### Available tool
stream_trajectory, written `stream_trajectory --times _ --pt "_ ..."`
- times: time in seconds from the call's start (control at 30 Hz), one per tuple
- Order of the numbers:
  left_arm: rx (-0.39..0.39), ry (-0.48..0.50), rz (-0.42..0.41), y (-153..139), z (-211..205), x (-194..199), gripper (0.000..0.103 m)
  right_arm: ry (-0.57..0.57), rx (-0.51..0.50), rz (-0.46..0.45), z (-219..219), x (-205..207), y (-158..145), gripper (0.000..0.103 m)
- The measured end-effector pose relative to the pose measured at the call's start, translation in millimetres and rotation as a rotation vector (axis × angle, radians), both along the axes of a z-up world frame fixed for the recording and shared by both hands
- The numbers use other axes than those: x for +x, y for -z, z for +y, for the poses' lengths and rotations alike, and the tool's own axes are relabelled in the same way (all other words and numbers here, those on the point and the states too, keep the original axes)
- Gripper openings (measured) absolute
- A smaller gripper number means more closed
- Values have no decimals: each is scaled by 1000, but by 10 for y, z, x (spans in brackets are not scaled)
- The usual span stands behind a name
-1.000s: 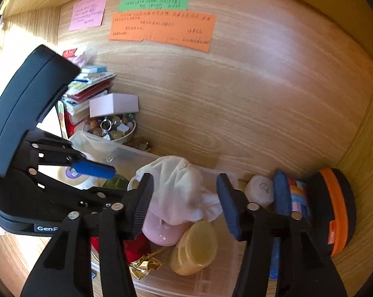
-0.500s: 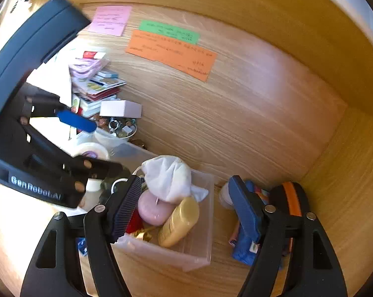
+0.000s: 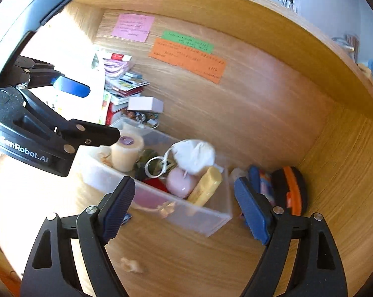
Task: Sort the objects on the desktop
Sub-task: 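Withdraw both tools and move the left tool toward the blue card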
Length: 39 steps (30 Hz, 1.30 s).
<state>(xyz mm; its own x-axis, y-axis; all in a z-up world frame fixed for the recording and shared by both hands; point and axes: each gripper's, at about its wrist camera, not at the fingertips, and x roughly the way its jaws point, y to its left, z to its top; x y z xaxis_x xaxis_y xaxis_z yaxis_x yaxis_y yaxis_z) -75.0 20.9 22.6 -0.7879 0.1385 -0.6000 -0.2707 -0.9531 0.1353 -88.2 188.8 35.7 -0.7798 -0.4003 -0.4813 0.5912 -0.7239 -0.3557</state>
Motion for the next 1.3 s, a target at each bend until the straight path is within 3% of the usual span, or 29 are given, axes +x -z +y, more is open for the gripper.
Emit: stream_trajectory --times 0.17,0.6,0.77,0.83,0.97,1.1,1.3 --pt "2 4 -9 139 -16 163 95 12 -13 -47 77 120 132 80" --pt "55 22 -215 863 34 197 95 76 -90 -299 506 136 586 80" --pt "56 27 -256 1021 82 191 95 41 -59 -354 430 154 809 78" --pt "52 32 -264 1058 105 188 95 20 -40 -364 367 157 873 73" --pt "45 45 -277 1088 159 160 95 -18 3 -395 229 129 988 48" --pt "47 51 -288 1105 212 87 95 -31 20 -425 182 96 1054 31" --pt "32 25 -304 1153 302 -82 95 -55 19 -428 192 84 1063 27"
